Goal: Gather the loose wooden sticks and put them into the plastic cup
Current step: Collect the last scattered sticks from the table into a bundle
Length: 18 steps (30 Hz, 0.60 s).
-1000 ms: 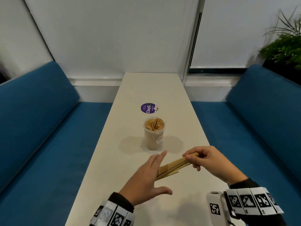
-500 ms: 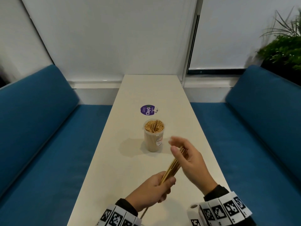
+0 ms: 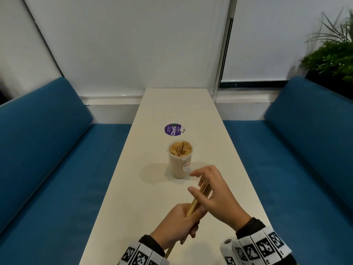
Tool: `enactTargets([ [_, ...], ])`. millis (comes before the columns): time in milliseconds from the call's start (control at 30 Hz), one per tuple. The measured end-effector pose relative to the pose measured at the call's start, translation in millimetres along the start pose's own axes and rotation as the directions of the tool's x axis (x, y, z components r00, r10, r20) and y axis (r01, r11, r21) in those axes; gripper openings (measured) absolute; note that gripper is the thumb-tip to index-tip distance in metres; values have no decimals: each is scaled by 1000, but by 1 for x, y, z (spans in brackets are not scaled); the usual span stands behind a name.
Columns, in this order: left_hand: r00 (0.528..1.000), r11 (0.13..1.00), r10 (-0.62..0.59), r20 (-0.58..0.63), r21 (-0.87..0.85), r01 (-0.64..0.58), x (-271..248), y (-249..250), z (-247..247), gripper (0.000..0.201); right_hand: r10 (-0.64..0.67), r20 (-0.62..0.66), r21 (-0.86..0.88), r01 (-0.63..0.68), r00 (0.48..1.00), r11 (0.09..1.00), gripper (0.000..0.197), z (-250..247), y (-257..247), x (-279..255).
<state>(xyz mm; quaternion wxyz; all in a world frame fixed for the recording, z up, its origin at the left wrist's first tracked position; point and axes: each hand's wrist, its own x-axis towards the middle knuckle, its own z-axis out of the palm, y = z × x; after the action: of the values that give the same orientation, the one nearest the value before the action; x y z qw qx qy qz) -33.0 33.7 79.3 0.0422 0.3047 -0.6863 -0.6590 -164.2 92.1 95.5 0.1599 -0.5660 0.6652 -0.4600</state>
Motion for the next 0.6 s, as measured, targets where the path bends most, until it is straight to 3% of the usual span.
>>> enactTargets([
  [100, 998, 1000, 19, -57, -23, -20, 1, 0, -1, 38, 136, -94, 216, -113, 986, 970, 101, 5, -1, -4],
  [167, 997, 999, 24, -75, -20, -26, 1, 3, -4, 37, 326, -88, 432, -259, 941, 864, 120, 7, -4, -4],
  [233, 997, 999, 28, -68, -19, -29, 2, 5, -5, 37, 442, 104, 600, -411, 891, 686, 107, 6, -6, -3],
  [300, 999, 1000, 25, -41, -10, -26, 2, 7, -6, 34, 417, 308, 600, -515, 855, 613, 69, 2, -8, -1],
  [400, 999, 999, 30, 20, -23, -29, 2, 9, -8, 14, 303, 410, 515, -492, 860, 702, 41, -5, -9, -3],
  [467, 997, 996, 41, 62, -75, -36, 2, 9, -9, 20, 277, 435, 506, -487, 857, 712, 38, -8, -8, -2],
  [600, 995, 996, 50, 84, -76, -44, 3, 12, -10, 7, 232, 371, 502, -405, 899, 764, 21, -7, -9, 1],
])
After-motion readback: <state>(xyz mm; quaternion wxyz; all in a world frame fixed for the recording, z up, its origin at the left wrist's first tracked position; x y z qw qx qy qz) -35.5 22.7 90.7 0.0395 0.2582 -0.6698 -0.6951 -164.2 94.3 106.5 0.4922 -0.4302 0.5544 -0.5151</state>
